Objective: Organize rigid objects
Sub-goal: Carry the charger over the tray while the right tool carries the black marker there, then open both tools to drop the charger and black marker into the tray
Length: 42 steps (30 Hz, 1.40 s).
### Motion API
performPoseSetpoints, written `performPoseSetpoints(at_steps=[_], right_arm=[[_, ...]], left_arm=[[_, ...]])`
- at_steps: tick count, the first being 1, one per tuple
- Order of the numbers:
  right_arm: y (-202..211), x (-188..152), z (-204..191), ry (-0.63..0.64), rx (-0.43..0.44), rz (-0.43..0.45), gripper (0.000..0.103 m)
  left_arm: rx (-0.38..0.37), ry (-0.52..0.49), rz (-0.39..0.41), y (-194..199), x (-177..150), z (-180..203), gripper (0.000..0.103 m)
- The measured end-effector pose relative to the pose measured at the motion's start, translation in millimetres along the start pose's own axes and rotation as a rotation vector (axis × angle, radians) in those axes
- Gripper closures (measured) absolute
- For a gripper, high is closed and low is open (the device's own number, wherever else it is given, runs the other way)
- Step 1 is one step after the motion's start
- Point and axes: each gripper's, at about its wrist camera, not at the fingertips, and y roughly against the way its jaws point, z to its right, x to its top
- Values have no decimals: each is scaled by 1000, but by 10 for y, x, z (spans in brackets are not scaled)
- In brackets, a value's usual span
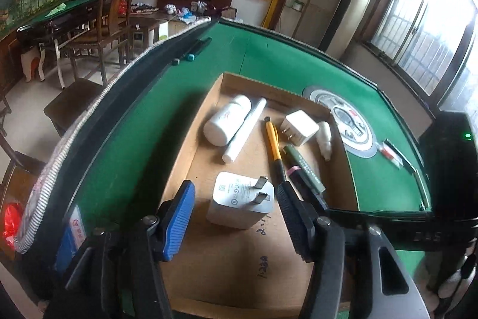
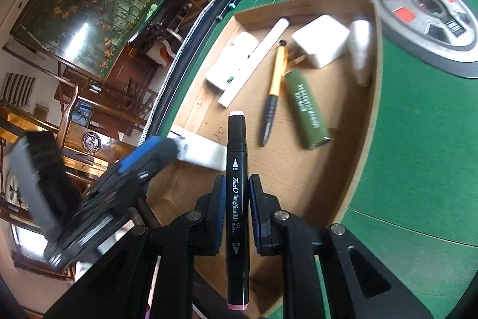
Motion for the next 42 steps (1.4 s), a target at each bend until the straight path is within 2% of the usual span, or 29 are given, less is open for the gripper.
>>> performPoseSetpoints(at_steps=[5, 10, 12, 14, 16, 17, 21, 25, 29, 31, 32, 35, 39, 42], right_arm=[[-279, 205, -126, -6, -39, -11, 88], [-470, 320, -118, -25, -104, 6, 88], [-473, 325, -89, -29, -140, 41, 87], [-451, 334, -88, -24, -166, 72, 77], [-384, 326, -101, -21, -152, 91, 65], [-308, 306, -118, -12, -129, 105, 65], [-58, 175, -327, 108, -94, 124, 62], [12, -51, -612, 280, -49, 62, 61], [-153, -114, -833, 390, -143, 56, 63], [-238, -8, -789, 355, -151, 47, 73], [-247, 79, -739, 319, -119, 41, 75], [-268, 331, -615, 210, -75, 49, 75], [-382, 605, -529, 137, -94, 48, 75], [-476, 748, -451, 102, -144, 49, 75]], left_arm=[[-40, 46, 78, 296, -36, -155, 38], [-37, 85, 92, 397, -134, -310, 34], [-37, 108, 87, 402, -169, -387, 34], [-44, 127, 83, 410, -196, -447, 34], [-53, 145, 86, 437, -213, -488, 34], [-58, 149, 93, 468, -223, -500, 33], [-58, 157, 127, 563, -278, -531, 29], [-65, 178, 129, 559, -326, -602, 29], [-61, 200, 112, 495, -362, -678, 28], [-69, 214, 105, 485, -375, -712, 28], [-69, 215, 105, 489, -385, -723, 28], [-66, 212, 107, 499, -395, -736, 28], [-82, 209, 100, 472, -391, -716, 28], [-94, 203, 90, 458, -394, -692, 28]])
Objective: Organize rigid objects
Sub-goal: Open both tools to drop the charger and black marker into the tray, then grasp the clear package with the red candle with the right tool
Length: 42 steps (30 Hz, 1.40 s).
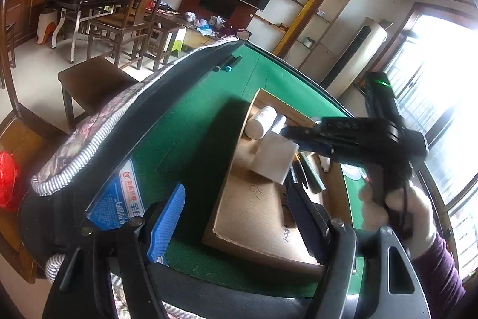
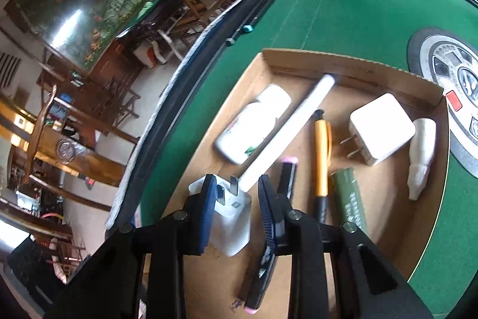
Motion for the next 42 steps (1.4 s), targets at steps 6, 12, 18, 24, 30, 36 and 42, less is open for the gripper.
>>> performPoseSetpoints(at_steps=[6, 12, 18, 24, 30, 36, 42], right_arm=[[-207, -60, -62, 17, -5, -59, 75], [165, -84, -157, 97, -42, 76, 73], [1112, -421, 170, 187, -198, 355, 37], [1965, -901, 1052, 141, -615, 656, 2], [2352, -925, 2474, -157, -569, 513, 2], [2200, -847, 3181, -273, -417, 375, 2], [1851, -517, 3161, -180, -409, 291, 3]], left_arm=[[-5, -21, 0, 0, 5, 64, 28], [15, -73, 6, 16, -14, 222, 29], [17, -196, 21, 32, -121, 604, 25], [-10, -346, -5, -47, -298, 1211, 25], [-113, -453, -107, -254, -555, 1909, 24], [-162, -499, -202, -467, -821, 2402, 24], [-108, -471, -247, -570, -924, 2431, 24]])
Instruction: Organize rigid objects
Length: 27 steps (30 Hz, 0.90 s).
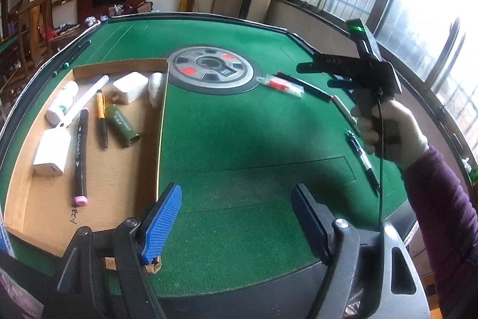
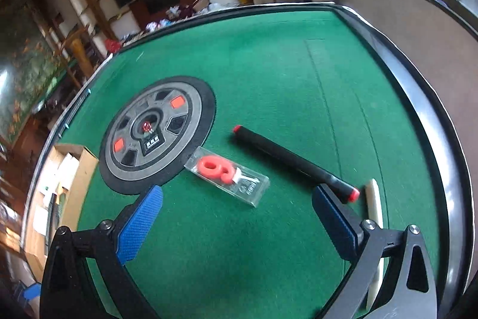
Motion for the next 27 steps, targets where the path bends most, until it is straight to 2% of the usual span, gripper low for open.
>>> performPoseSetpoints(at_steps=[4, 9, 10, 12, 14, 16, 20, 22, 23, 25, 26, 27], right_arm=[[-154, 103, -262, 119, -21, -9, 3], [-489, 209, -515, 249, -57, -73, 5], [-550, 208, -542, 270, -80, -88, 10], [-706, 168, -584, 304, -150, -145, 33], [-675, 144, -528, 243, -99, -167, 67], [-603, 86, -500, 199, -81, -185, 75], [-351, -221, -649, 162, 46, -260, 74], [-226, -408, -762, 172, 148, -309, 67], [-108, -465, -791, 189, 192, -311, 66], [124, -405, -723, 213, 190, -228, 63], [229, -314, -638, 211, 160, -165, 50], [299, -192, -501, 191, 94, -92, 41]], left_arm=[[15, 8, 1, -5, -5, -17, 24], [25, 3, 9, -7, 5, -27, 24], [25, 2, 7, -8, 3, -32, 24], [26, 4, 4, -10, 7, -55, 24], [29, 11, 5, -14, 23, -94, 24], [27, 22, 5, -27, 46, -130, 24], [8, 34, -2, -71, 57, -154, 24], [0, 35, -9, -99, 54, -154, 24], [-6, 36, -13, -108, 48, -154, 24], [-10, 32, -16, -110, 36, -146, 24], [-12, 32, -16, -108, 32, -145, 24], [-16, 34, -15, -104, 28, -145, 24]])
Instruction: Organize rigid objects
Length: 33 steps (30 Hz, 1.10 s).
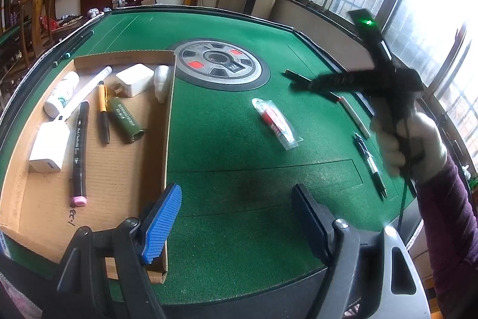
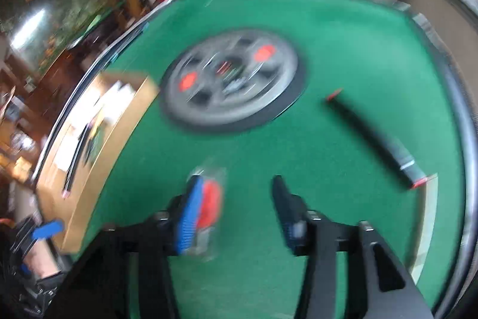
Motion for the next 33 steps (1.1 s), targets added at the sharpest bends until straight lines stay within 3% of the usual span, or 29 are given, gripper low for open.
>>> performPoseSetpoints(at_steps=[1, 3, 6, 11, 12, 14, 16, 20, 23, 24, 25, 26, 28, 30, 33], right_arm=[[38, 84, 150, -22, -77, 51, 30], [14, 242, 478, -73, -196, 114, 29], [-266, 327, 836, -121, -230, 44, 29], [-680, 300, 932, -71, -320, -66, 32], [-656, 267, 942, -94, -303, -56, 36], [-598, 231, 911, -129, -258, -69, 75], [-508, 141, 841, -138, -223, -99, 88], [-277, -216, 568, -189, -110, -122, 88], [-34, -661, 262, -170, -92, -119, 88], [-2, -760, 203, -168, -87, -113, 86], [64, -833, 130, -162, -80, -99, 71], [114, -900, 64, -151, -64, -83, 46], [156, -1025, -8, -139, -57, -39, 24], [111, -1072, -7, -136, -111, 21, 24], [50, -1012, -18, -154, -125, 83, 24]], left_arm=[[-4, 2, 0, 1, -1, -2, 24], [-13, 5, 0, 3, 1, 8, 24], [-26, -2, -6, -5, 6, 54, 24], [-21, -16, -2, 18, 48, 99, 24], [-18, -16, 1, 24, 61, 99, 24], [-13, -15, 5, 23, 87, 89, 24], [-6, -12, 4, 1, 116, 79, 24], [-8, -7, -6, -55, 128, 91, 24], [-16, -22, -14, -66, 103, 140, 24], [-16, -26, -16, -68, 96, 153, 24], [-16, -28, -18, -74, 91, 167, 24], [-17, -29, -20, -87, 89, 184, 24], [-13, -31, -30, -129, 87, 232, 24], [-13, -32, -42, -194, 80, 289, 24], [2, -41, -57, -280, 40, 365, 24]])
